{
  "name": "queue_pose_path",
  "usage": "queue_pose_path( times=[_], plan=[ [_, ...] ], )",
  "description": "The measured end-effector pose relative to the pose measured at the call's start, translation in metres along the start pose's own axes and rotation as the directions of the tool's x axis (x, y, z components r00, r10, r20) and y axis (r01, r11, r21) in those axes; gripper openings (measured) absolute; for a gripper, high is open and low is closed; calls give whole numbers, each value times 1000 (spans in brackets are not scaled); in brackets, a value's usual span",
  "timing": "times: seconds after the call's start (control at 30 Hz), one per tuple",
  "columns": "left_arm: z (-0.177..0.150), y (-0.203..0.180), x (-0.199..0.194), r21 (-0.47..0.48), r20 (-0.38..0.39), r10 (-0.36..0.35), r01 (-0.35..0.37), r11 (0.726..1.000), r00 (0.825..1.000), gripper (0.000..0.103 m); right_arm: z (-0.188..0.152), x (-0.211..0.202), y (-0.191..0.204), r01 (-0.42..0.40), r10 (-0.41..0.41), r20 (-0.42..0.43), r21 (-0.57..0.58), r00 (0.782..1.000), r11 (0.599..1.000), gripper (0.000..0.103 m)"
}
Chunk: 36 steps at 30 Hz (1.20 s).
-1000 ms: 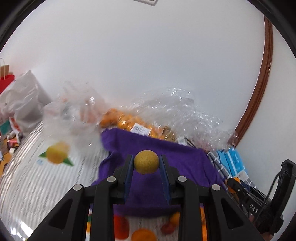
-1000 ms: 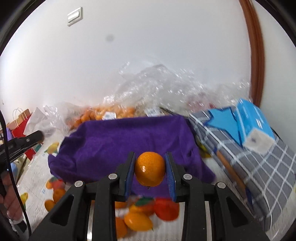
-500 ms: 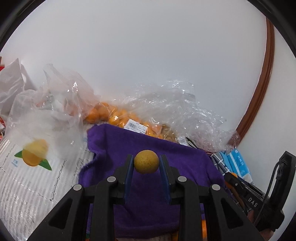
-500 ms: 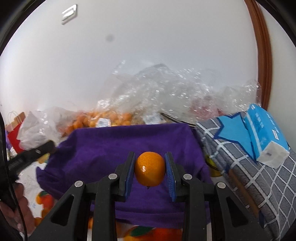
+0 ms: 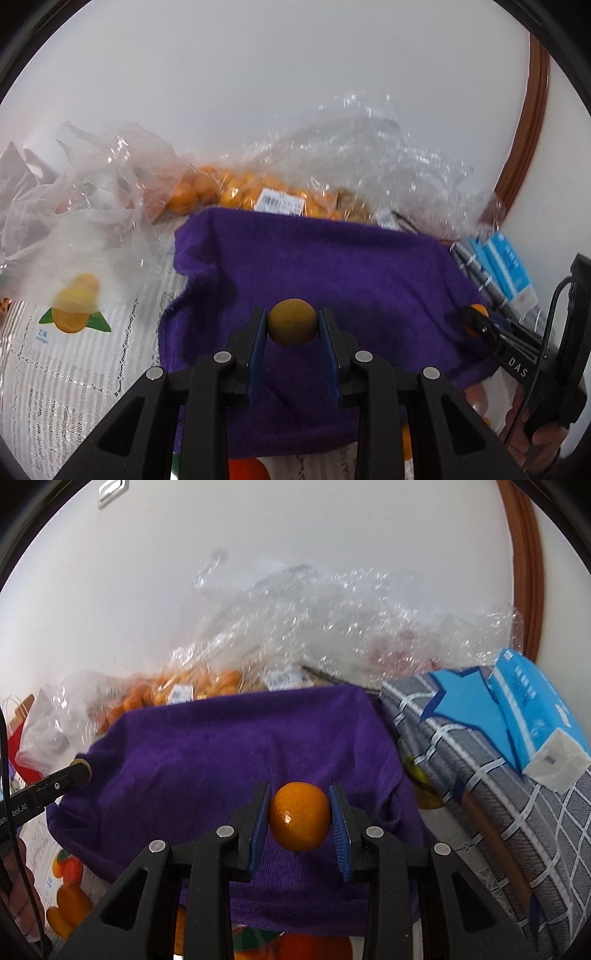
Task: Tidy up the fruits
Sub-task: 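Carry the yellow fruit and orange with both tools over the purple towel, then open both tools to drop the fruits onto the purple towel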
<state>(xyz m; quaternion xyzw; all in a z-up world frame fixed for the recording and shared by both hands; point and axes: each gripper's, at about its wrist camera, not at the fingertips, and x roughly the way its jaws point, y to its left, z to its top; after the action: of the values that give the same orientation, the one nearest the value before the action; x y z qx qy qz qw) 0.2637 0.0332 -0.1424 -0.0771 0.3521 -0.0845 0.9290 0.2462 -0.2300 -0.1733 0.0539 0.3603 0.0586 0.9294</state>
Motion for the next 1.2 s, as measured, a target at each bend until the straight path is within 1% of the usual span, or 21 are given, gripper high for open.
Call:
queue_pose_path(
  times=[0.07, 0.2, 0.37, 0.47, 0.7, 0.83, 0.93, 0.97, 1.03, 1.07, 1.13, 1.17, 1.2],
  plan=[
    [-1, 1, 3, 0, -19, -2, 2, 1000, 1000, 27, -2, 3, 2, -7, 6, -16, -3, 1000, 1000, 32],
    [-1, 4, 4, -7, -28, 0, -1, 1000, 1000, 27, -4, 8, 3, -18, 18, -43, -1, 999, 1000, 32],
    [-2, 4, 7, -4, -66, 5, -6, 1000, 998, 27, -5, 10, 4, -28, 29, -59, 6, 998, 1000, 32],
    [-3, 2, 9, 12, -86, 10, -9, 1000, 996, 27, -6, 11, 4, -31, 31, -64, 7, 997, 1000, 32],
    [-5, 5, 16, 3, -127, 15, -15, 1000, 992, 27, -7, 11, 5, -37, 38, -72, 15, 997, 999, 32],
    [-7, 5, 17, 2, -139, 12, -11, 1000, 990, 27, -8, 10, 7, -38, 39, -76, 8, 996, 999, 32],
    [-7, 4, 16, 3, -140, 10, -10, 1000, 990, 27, -8, 6, 8, -39, 39, -60, 7, 997, 999, 33],
    [-8, 3, 15, 7, -137, 8, -7, 1000, 991, 27, -8, 4, 8, -39, 39, -54, 7, 998, 999, 34],
    [-7, 0, 14, 20, -130, 7, -4, 1000, 991, 27, -8, 1, 9, -33, 33, -42, 8, 999, 999, 44],
    [-7, -2, 12, 28, -127, 13, -9, 1000, 992, 27, -8, -2, 9, -29, 29, -30, 10, 999, 1000, 46],
    [-6, -5, 9, 37, -119, 15, -11, 999, 993, 27, -8, -9, 9, -24, 24, -4, 8, 1000, 1000, 56],
    [-5, -6, 5, 39, -107, 13, -9, 999, 994, 28, -7, -15, 10, -16, 16, 13, 8, 1000, 1000, 59],
    [-3, -7, 1, 40, -97, 14, -10, 999, 995, 31, -5, -20, 10, -11, 11, 31, 10, 999, 1000, 65]
  ],
)
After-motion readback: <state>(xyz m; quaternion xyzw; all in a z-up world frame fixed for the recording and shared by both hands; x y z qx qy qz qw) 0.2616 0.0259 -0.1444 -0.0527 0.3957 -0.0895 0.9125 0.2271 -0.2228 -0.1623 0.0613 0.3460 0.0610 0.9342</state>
